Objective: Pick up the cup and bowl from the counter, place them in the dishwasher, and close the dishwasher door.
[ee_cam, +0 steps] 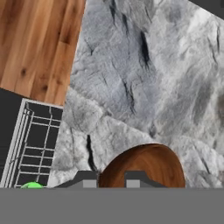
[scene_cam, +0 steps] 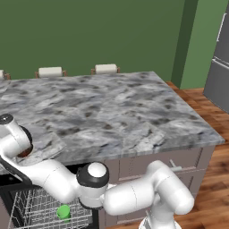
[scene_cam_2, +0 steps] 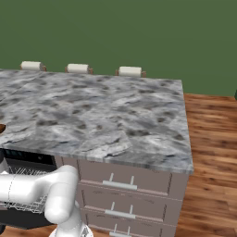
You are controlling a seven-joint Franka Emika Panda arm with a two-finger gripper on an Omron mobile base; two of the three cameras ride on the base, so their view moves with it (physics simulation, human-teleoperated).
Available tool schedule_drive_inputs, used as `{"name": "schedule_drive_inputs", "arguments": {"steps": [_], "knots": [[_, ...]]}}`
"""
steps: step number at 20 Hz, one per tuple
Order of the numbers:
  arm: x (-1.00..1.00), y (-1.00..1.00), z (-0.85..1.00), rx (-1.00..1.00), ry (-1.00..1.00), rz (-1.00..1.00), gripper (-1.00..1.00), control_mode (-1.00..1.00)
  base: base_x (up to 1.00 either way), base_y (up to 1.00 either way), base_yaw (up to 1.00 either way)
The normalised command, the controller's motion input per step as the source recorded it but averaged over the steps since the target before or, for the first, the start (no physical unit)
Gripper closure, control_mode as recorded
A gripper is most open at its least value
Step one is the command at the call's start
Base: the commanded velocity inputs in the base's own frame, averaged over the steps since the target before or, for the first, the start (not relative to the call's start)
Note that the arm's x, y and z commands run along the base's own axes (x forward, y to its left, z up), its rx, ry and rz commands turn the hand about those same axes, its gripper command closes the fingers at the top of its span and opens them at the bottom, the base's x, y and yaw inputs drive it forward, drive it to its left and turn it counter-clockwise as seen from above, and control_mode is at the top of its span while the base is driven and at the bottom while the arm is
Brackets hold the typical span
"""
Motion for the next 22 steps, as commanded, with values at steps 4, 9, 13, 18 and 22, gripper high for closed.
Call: {"name": "schedule_drive_inputs", "arguments": {"steps": [4, 9, 13, 18, 22], "knots": [[-0.54, 0.0, 0.49, -0.1, -0.04, 0.02, 1.0, -1.0, 0.0, 0.0, 0.0], [-0.54, 0.0, 0.43, -0.11, -0.05, 0.03, 1.0, -1.0, 0.0, 0.0, 0.0], [-0.41, 0.0, 0.05, -0.03, -0.03, 0.04, 1.0, -1.0, 0.0, 0.0, 0.0], [-0.38, 0.0, -0.23, 0.0, -0.02, 0.03, 1.0, -1.0, 0.0, 0.0, 0.0], [-0.45, 0.0, -0.34, 0.0, -0.05, 0.02, 1.0, -1.0, 0.0, 0.0, 0.0]]}}
